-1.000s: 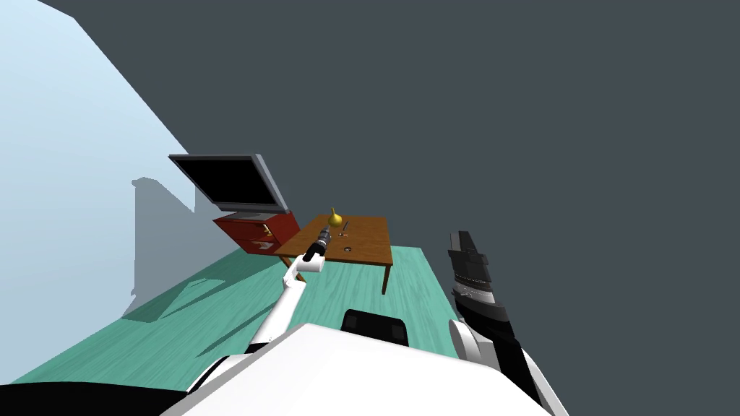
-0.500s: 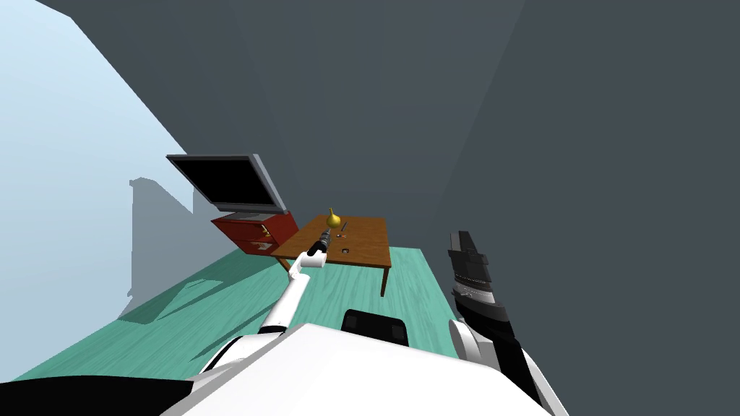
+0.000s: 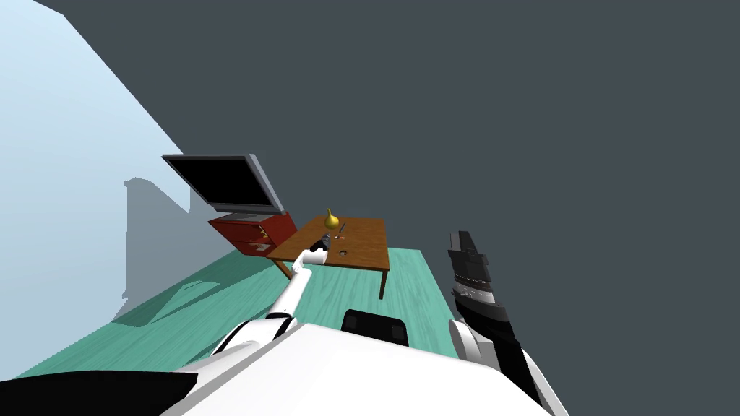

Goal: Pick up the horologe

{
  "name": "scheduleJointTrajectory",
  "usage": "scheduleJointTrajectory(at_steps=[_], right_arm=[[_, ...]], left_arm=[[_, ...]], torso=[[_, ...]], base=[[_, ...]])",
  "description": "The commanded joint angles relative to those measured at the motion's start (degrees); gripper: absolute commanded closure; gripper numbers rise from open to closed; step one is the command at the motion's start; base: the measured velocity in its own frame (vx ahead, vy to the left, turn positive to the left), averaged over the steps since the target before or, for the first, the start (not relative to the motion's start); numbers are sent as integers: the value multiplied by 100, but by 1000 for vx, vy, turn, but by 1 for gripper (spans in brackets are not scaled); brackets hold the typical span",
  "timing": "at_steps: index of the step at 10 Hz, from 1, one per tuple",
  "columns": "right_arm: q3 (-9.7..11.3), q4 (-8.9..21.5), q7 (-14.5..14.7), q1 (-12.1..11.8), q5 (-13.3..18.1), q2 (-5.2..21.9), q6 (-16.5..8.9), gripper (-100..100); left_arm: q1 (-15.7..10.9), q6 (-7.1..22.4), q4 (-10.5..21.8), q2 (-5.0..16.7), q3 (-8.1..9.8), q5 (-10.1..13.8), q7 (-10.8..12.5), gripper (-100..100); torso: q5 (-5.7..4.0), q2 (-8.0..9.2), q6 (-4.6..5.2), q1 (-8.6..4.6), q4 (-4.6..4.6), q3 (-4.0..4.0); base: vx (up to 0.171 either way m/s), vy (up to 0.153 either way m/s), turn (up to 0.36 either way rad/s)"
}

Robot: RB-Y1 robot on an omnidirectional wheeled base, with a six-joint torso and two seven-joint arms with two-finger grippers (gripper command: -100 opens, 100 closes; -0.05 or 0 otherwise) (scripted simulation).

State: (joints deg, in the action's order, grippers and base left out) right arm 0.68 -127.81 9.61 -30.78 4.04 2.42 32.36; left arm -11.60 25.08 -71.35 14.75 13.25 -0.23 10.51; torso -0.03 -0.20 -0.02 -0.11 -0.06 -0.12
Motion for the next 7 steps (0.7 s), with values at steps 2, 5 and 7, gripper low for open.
scheduleJointTrajectory(at_steps=[2, 5, 7], right_arm=[[0, 0, 0, 0, 0, 0, 0, 0], [0, 0, 0, 0, 0, 0, 0, 0], [0, 0, 0, 0, 0, 0, 0, 0]], left_arm=[[-212, 339, 424, -20, 55, -11, 26, -100], [-580, 800, 961, 22, 122, 60, 61, -100], [-580, 829, 1100, 22, 122, 60, 61, -100]], torso=[[0, -2, 1, -2, 1, 0], [1, 0, 0, 6, 0, 0], [-1, 1, 0, -2, 1, 1]], base=[[49, -33, 5], [54, -26, 2], [34, -26, 3]])
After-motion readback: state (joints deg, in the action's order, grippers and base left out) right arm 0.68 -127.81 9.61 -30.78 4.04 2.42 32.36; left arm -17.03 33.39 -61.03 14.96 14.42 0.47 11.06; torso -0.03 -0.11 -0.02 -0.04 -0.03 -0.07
